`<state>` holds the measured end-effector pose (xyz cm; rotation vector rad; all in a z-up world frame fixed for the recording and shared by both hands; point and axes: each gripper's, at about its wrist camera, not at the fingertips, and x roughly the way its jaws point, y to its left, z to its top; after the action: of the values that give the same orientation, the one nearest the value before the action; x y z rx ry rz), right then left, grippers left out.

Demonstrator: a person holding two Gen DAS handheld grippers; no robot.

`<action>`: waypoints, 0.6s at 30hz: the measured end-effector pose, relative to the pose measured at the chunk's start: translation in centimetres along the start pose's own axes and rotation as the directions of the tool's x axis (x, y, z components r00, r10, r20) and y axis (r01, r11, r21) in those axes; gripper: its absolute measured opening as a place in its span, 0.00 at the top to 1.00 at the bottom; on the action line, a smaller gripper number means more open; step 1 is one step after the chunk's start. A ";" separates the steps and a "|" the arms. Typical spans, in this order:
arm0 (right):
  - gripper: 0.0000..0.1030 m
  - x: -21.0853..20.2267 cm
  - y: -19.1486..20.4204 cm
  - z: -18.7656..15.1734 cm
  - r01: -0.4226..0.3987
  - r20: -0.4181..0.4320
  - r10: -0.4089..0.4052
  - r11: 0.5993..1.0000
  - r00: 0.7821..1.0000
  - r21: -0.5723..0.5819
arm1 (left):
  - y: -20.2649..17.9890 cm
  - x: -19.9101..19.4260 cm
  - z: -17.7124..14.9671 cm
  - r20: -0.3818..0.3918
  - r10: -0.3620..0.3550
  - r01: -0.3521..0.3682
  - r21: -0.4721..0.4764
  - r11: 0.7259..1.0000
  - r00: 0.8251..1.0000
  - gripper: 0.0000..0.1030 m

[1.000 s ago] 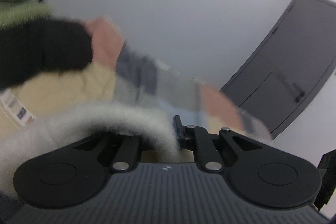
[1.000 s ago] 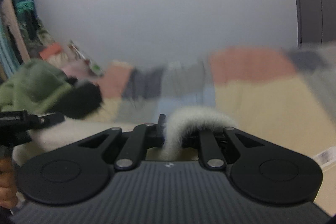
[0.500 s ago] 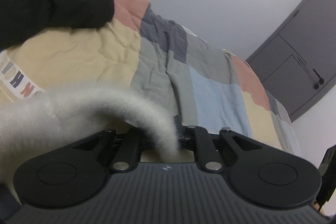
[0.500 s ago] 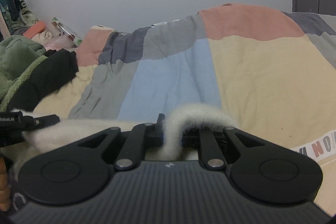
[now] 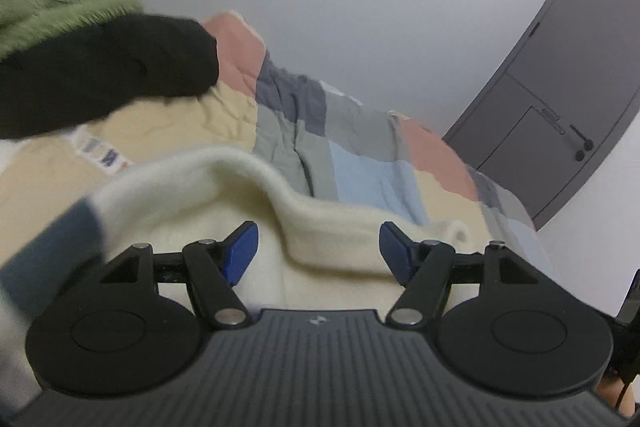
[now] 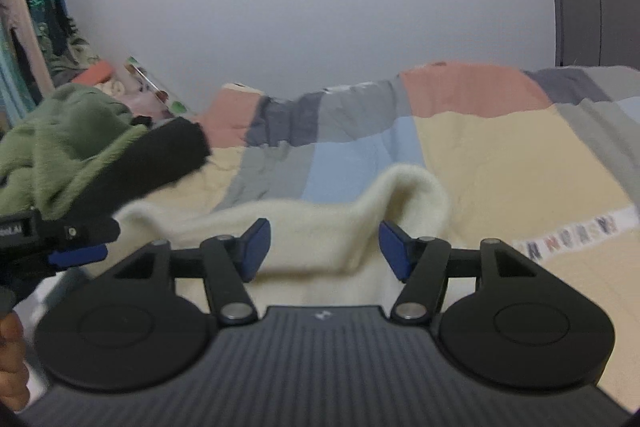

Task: Fold large clothes
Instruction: 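Lift the blanket corners high with both grippers, spreading it out, then lower the blanket onto the bed and open both grippers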

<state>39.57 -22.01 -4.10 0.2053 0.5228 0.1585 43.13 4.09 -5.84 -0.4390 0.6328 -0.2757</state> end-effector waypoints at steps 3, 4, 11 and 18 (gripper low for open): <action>0.40 -4.7 1.0 -1.6 0.012 0.007 -0.012 1.000 1.000 -0.005 | -1.2 -5.1 -1.8 0.025 -0.008 0.007 0.003 1.000 1.000 0.30; 0.40 -6.2 1.2 -2.1 0.018 0.010 -0.018 1.000 1.000 -0.006 | -1.8 -6.9 -2.6 0.034 -0.011 0.010 0.015 1.000 0.999 0.30; 0.40 -16.6 1.1 -6.4 0.022 0.021 -0.022 1.000 1.000 0.006 | -5.2 -17.2 -8.1 0.080 0.008 -0.013 0.066 0.998 0.997 0.30; 0.40 -23.2 -0.2 -11.0 0.056 0.027 -0.056 0.998 0.998 0.014 | -5.0 -22.8 -14.2 0.084 0.031 -0.037 0.077 0.996 0.996 0.30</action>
<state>14.18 -25.24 -2.39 0.2052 0.5019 0.0976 16.02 3.94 -2.13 -0.3624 0.5459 -0.2475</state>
